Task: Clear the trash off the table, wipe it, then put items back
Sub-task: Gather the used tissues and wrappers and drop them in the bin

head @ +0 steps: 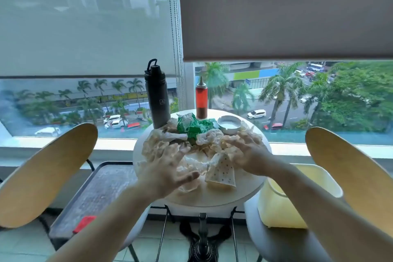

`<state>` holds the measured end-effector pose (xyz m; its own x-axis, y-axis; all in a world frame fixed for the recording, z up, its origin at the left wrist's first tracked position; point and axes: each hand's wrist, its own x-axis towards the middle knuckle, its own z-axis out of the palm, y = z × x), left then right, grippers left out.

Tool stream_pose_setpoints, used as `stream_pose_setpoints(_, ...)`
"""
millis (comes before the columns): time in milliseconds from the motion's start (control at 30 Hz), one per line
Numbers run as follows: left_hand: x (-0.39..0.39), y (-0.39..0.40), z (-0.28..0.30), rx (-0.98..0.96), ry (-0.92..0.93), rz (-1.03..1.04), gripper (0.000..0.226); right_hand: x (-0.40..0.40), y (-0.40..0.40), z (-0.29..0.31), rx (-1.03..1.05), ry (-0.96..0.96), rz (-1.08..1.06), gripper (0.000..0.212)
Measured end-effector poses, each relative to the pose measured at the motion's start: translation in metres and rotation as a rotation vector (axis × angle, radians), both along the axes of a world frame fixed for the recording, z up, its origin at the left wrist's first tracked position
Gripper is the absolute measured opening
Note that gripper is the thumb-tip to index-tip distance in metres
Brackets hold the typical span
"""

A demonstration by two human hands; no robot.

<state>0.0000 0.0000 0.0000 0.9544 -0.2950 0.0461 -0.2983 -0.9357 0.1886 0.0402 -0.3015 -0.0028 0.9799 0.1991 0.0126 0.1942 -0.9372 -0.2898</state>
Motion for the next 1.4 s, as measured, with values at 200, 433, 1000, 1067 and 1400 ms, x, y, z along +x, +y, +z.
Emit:
stream_pose_setpoints(200, 0.000, 0.006, -0.012, 0.078, 0.024, -0.075, 0.106, 0.002, -0.003, -0.002, 0.001, 0.063, -0.041, 0.068)
stream_pose_setpoints(433, 0.001, 0.011, -0.025, 0.090, -0.032, -0.112, 0.087, -0.002, -0.003, -0.009, 0.045, -0.060, -0.016, 0.035)
stream_pose_setpoints(1000, 0.007, 0.013, -0.033, -0.225, -0.169, -0.174, 0.037, -0.002, 0.006, -0.016, 0.076, -0.094, -0.185, 0.026)
stream_pose_setpoints(1067, 0.007, 0.013, -0.032, -0.241, -0.146, -0.175, 0.035, -0.002, 0.007, -0.015, 0.070, -0.102, -0.182, 0.029)
stream_pose_setpoints(1400, 0.016, 0.010, -0.027, -0.302, -0.193, -0.177, 0.030, -0.004, 0.004, -0.008, 0.112, -0.233, -0.193, 0.036)
